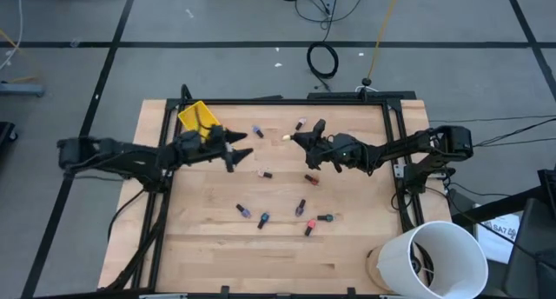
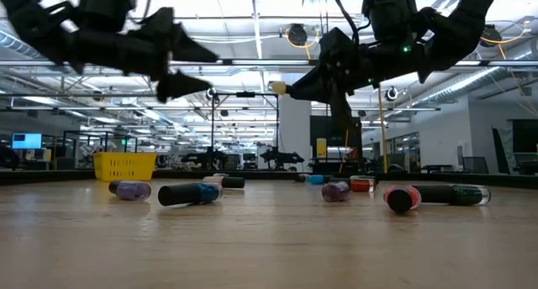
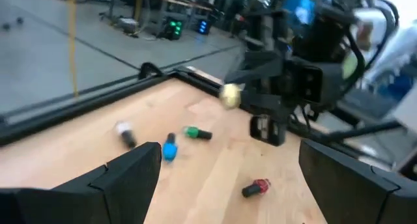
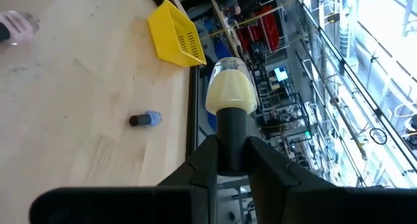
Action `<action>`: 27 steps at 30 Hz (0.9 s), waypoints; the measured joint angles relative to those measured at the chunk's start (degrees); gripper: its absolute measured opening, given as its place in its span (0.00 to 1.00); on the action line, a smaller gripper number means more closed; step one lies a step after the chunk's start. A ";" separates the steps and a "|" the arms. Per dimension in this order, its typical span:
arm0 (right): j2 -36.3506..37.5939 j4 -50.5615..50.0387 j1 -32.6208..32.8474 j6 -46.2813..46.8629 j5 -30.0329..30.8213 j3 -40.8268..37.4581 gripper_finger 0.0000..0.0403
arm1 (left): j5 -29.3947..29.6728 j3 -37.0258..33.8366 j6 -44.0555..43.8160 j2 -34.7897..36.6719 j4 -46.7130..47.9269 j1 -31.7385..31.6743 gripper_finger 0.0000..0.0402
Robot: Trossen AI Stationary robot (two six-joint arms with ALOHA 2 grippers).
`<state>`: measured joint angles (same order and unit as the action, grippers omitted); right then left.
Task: Pick & Place Nail Polish
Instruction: Put the yellow nail polish into the yellow bin
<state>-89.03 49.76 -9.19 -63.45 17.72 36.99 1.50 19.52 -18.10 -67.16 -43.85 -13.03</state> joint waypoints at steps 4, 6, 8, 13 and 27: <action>0.00 0.00 0.00 1.14 0.12 0.00 0.12 | -1.68 8.72 8.56 -8.64 0.14 2.61 0.89; 0.00 0.01 0.34 1.06 0.26 -0.01 0.12 | -1.53 12.10 11.55 -12.42 0.54 3.31 0.89; 0.00 0.39 0.86 0.78 0.24 -0.02 0.12 | -1.40 15.09 13.10 -15.84 0.45 3.37 0.89; 0.00 1.47 2.20 0.20 0.22 0.00 0.12 | -1.52 20.63 12.38 -22.66 0.41 2.48 0.89; 0.00 5.27 3.32 -1.92 3.40 -0.02 0.12 | -2.93 24.94 9.67 -26.53 0.21 1.08 0.89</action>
<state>-89.03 55.03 -5.87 -65.36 21.11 36.97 -1.43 44.47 -8.43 -93.69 -43.64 -11.96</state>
